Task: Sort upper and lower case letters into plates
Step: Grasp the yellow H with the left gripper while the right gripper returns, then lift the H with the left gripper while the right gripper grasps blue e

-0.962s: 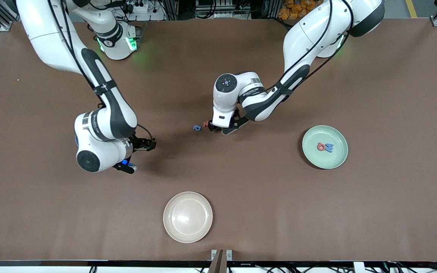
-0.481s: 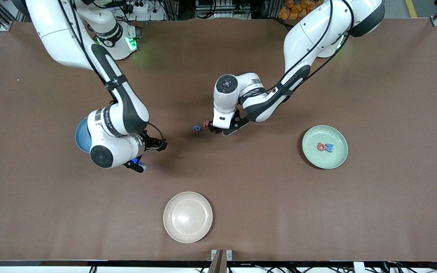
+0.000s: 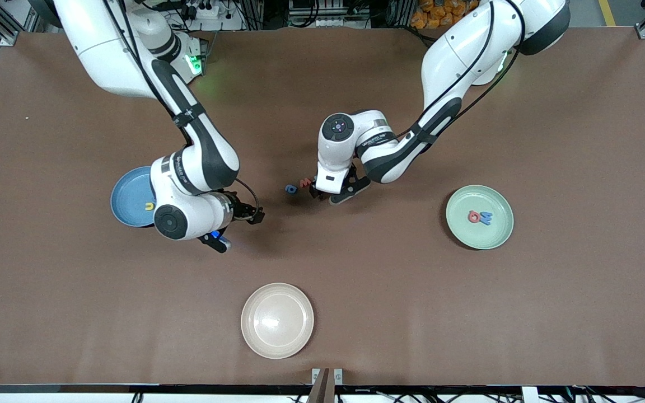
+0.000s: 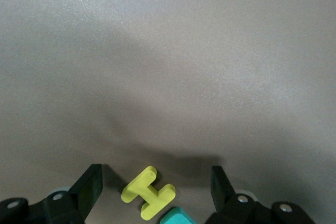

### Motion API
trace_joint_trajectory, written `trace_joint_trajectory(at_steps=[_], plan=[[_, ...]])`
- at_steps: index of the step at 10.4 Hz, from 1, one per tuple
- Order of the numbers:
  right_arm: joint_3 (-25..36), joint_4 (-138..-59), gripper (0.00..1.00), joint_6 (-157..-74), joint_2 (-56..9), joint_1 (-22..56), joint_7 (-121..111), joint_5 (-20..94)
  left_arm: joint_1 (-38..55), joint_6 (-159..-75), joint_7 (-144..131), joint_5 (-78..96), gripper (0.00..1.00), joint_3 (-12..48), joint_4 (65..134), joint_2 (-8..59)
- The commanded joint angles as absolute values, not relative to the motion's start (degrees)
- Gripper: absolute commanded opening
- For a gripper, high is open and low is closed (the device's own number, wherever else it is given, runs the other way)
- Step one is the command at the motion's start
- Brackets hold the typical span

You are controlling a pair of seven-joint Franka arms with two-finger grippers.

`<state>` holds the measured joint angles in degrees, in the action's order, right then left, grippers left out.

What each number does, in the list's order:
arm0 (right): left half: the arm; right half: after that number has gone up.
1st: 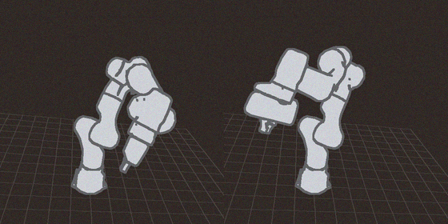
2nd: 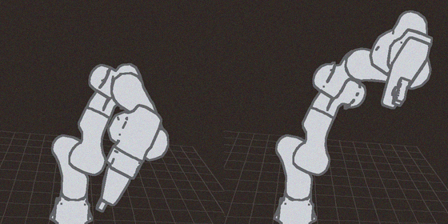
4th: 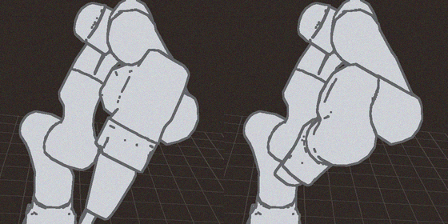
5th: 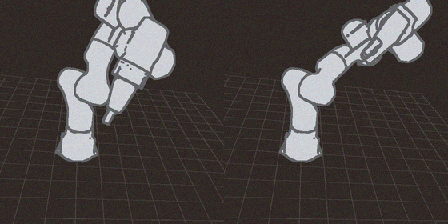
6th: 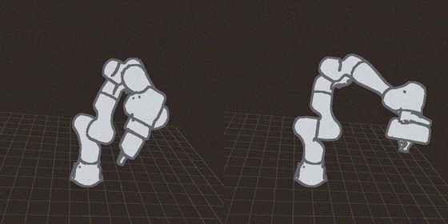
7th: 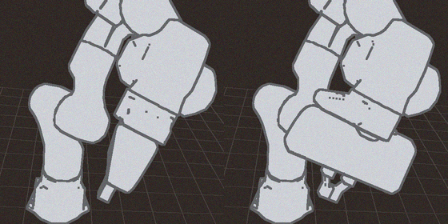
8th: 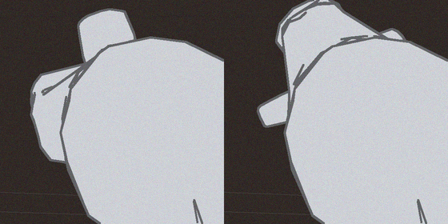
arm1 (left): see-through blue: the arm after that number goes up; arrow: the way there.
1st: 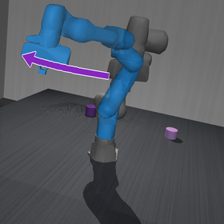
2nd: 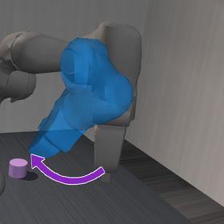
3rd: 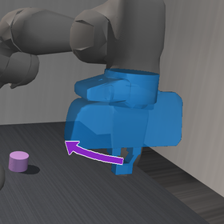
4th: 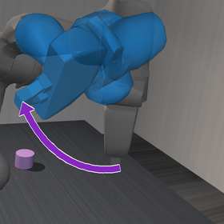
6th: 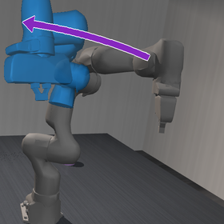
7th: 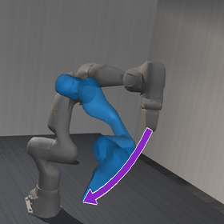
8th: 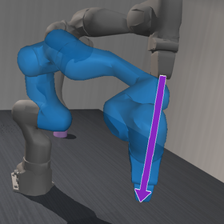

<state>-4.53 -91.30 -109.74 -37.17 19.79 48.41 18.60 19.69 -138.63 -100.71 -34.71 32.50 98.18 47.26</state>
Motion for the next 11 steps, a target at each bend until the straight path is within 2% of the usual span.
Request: trace_joint_trajectory(at_steps=[1, 2, 4, 7, 8, 11], plan=[[-4.04, -91.50, 0.93, -111.79, -37.79, 22.32, 52.90, 19.60, 20.04, -138.96, -100.46, -36.30, 0.81, 32.43, 98.09, 47.37], [-4.04, -91.67, 0.93, -112.49, -37.79, 22.59, 53.08, 19.69, 19.95, -138.96, -100.37, -36.39, 0.72, 32.43, 98.09, 47.37], [-4.04, -92.46, 0.93, -114.34, -38.41, 23.03, 54.05, 19.69, 19.78, -138.96, -100.46, -36.39, 0.44, 32.43, 98.17, 47.29], [-4.04, -92.46, 0.93, -114.52, -38.58, 23.03, 53.96, 19.77, 19.78, -138.96, -100.46, -36.39, 0.18, 32.43, 98.17, 47.29], [-4.04, -92.46, 0.93, -114.61, -38.58, 23.11, 54.05, 19.78, 19.78, -138.96, -100.37, -36.39, 0.13, 32.43, 98.17, 47.29], [-4.04, -92.99, 0.93, -116.01, -38.67, 24.78, 55.98, 19.78, 19.78, -138.96, -100.37, -36.39, 0.13, 32.43, 98.17, 47.29]])
